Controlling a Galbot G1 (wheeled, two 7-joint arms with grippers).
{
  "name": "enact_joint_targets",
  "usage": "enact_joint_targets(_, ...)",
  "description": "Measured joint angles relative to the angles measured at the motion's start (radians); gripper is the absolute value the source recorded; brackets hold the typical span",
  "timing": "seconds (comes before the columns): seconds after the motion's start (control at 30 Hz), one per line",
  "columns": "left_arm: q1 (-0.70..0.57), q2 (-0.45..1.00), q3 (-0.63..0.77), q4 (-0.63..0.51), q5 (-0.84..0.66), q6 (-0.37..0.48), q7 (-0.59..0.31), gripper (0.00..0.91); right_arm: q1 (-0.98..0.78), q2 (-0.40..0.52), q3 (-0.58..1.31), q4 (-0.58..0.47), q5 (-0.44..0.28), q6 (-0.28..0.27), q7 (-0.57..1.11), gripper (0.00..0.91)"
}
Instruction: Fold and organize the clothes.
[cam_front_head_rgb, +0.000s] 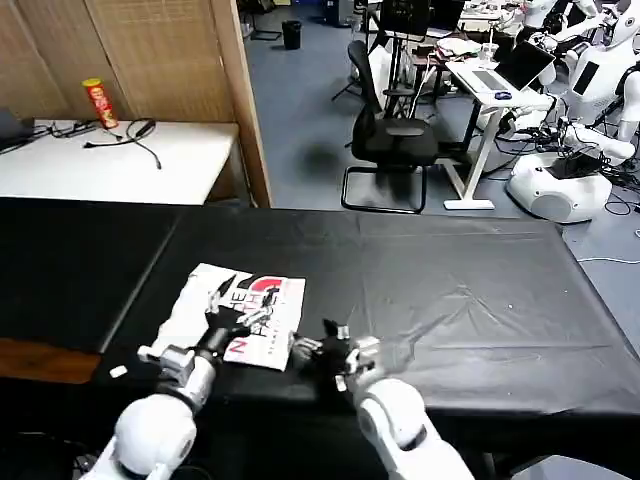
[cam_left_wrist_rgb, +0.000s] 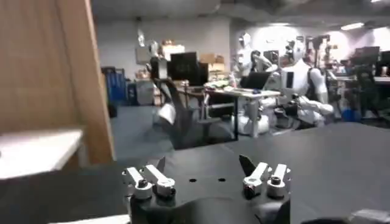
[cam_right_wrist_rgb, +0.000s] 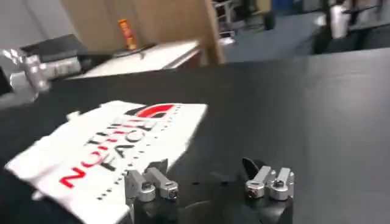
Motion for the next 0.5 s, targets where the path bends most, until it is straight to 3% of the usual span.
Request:
enact_joint_targets(0.1, 0.027, 0.004, -0.034, -0.018, 0.0, -0.019, 0.0, 0.878, 0.032, 0.015, -0.027, -0.038, -0.001, 0.003, -0.005, 0.293)
enact_joint_targets(0.13, 0.036, 0.004, -0.045, -0.022, 0.0, -0.022, 0.0, 0.878, 0.039, 0.017, -0.033, -0.046, -0.001, 0.004, -0.005, 0.088)
enact_joint_targets(0.33, 0.07, -0.001, -0.087, -0.039, -0.003, -0.038, -0.001, 0.878, 0.047, 0.016, -0.033, -0.053, -0.004, 0.001, 0.009, 0.0)
enact_joint_targets(0.5, 0.084, -0.003, -0.102, -0.037, -0.006, -0.042, -0.007, 0.878, 0.021, -0.016, 0.018, -0.01, 0.006, -0.021, 0.014, 0.0)
